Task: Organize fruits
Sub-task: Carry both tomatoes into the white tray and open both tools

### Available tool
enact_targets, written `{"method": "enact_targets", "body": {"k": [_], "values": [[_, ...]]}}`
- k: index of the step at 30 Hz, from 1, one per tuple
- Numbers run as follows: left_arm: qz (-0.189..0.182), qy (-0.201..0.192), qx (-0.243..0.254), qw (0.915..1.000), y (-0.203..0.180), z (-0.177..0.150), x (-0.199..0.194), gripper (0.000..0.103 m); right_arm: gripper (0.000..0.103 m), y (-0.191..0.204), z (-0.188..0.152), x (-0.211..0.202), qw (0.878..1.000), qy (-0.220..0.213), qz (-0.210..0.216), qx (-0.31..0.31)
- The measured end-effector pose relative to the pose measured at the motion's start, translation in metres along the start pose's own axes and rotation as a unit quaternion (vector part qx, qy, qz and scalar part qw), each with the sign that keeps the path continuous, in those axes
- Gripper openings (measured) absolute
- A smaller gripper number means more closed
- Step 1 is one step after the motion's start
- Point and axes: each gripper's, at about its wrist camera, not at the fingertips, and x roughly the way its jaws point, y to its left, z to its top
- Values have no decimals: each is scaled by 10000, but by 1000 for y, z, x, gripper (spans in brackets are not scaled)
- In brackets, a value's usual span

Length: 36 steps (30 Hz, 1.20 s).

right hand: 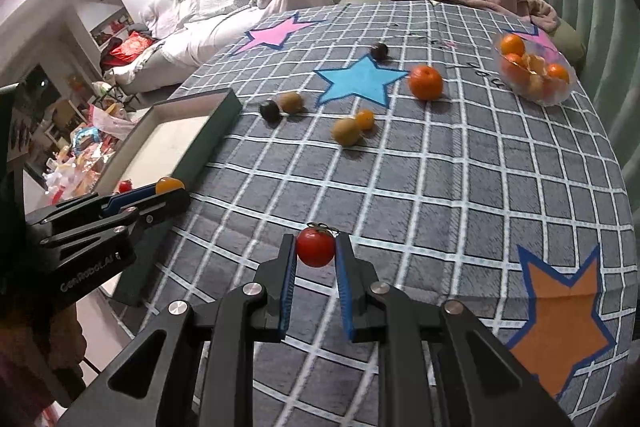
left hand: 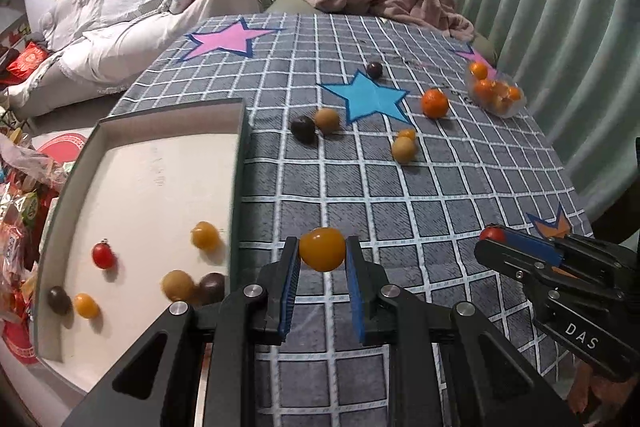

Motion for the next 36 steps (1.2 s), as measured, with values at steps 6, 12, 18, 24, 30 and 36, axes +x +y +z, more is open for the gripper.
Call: {"method": "enact_targets", "body": {"k": [6, 12, 18, 24, 30, 36], "values": [[12, -136, -199, 9997, 27, -1, -13, 24, 21, 30, 13, 2, 9996, 16, 60, -265], [67, -223, -434, 9988, 59, -1, -19, 24, 21, 64, 26, 11, 9983, 74, 189, -538], [177, -234, -655, 9974, 91, -4, -20, 24, 21, 95, 35, 27, 9964, 198, 325, -764], [381, -224, -790, 9959, 120, -2, -14, 24, 21, 119, 46, 47, 9938, 344, 427, -972], [610, -196, -824, 9945, 142, 14, -6, 24, 21, 138, 66, 68, 9914, 445, 500, -1123], [949, -70, -787, 9924, 159, 33, 14, 24, 21, 152, 82, 96, 9898, 596, 548, -1174]]}}
